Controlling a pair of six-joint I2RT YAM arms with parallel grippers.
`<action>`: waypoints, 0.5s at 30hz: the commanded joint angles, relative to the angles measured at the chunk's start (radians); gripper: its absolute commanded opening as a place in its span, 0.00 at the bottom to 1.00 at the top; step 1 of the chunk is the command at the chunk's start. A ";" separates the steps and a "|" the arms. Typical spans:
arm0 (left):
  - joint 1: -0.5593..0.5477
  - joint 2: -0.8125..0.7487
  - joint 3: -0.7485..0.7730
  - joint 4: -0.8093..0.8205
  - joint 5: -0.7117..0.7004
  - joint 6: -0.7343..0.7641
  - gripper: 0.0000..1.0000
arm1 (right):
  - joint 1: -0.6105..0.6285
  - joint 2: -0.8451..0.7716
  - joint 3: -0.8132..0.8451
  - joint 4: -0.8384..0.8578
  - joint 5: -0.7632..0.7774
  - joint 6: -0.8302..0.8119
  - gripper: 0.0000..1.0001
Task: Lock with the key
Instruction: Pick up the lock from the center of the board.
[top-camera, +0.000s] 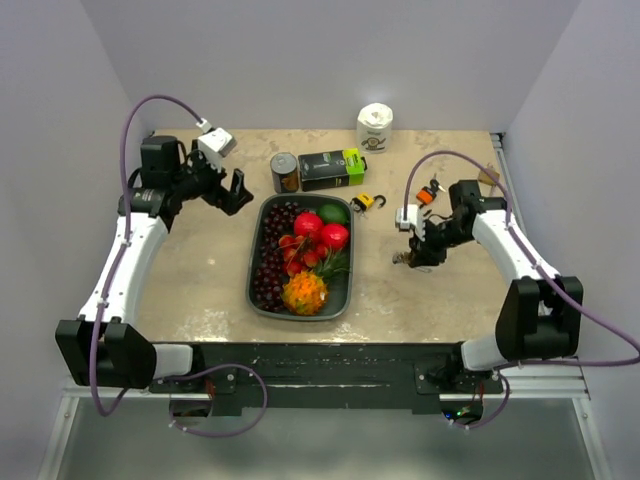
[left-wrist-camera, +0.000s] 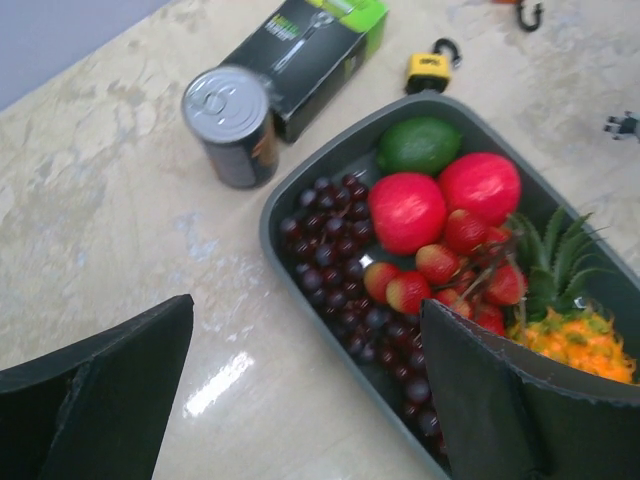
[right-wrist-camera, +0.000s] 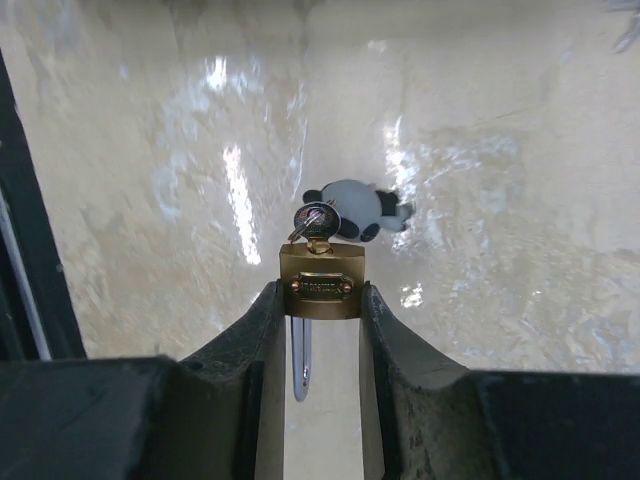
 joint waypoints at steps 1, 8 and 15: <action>-0.083 0.007 0.044 0.174 0.058 -0.091 0.98 | -0.042 -0.074 0.073 -0.007 -0.203 0.257 0.00; -0.345 0.047 -0.021 0.368 0.130 -0.092 0.95 | -0.093 -0.085 0.130 -0.101 -0.268 0.380 0.00; -0.554 0.077 -0.123 0.625 0.065 -0.198 0.86 | -0.119 -0.126 0.127 0.032 -0.265 0.713 0.00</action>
